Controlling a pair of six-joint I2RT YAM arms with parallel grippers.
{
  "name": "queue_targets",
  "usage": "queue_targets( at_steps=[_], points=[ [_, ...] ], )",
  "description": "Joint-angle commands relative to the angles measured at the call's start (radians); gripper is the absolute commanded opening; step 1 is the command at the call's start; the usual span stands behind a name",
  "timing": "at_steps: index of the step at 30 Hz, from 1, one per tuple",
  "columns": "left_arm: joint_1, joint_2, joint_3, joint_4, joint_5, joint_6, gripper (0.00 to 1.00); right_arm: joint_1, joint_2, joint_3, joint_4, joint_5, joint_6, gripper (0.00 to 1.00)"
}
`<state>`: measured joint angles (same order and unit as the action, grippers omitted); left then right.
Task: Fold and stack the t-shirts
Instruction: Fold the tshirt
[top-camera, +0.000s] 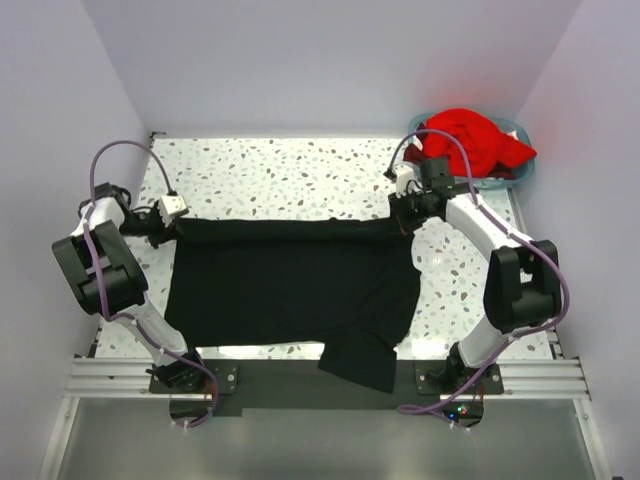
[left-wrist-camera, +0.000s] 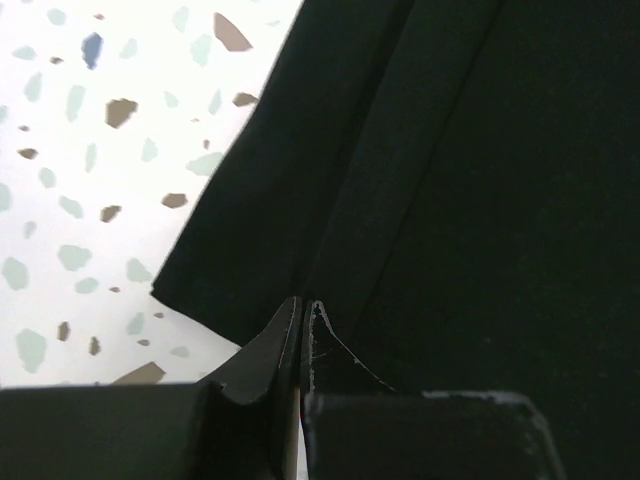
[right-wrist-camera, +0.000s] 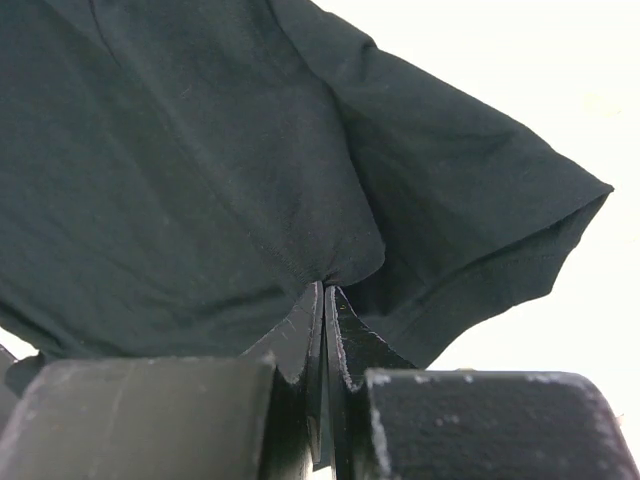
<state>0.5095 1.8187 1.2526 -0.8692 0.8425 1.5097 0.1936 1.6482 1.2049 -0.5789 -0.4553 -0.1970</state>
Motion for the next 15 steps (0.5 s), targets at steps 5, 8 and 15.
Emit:
queue_targets(
  at_steps=[5,8,15],
  points=[
    [0.009,-0.024,-0.051,0.032,-0.042,0.061,0.0,0.001,0.048,0.016,0.004,0.053,-0.051,0.0],
    [0.011,-0.024,-0.062,0.041,-0.052,0.058,0.0,0.001,0.067,0.025,-0.013,0.064,-0.065,0.0],
    [0.011,-0.047,-0.032,-0.017,-0.049,0.061,0.0,0.001,0.039,0.064,-0.044,0.066,-0.071,0.0]
  ],
)
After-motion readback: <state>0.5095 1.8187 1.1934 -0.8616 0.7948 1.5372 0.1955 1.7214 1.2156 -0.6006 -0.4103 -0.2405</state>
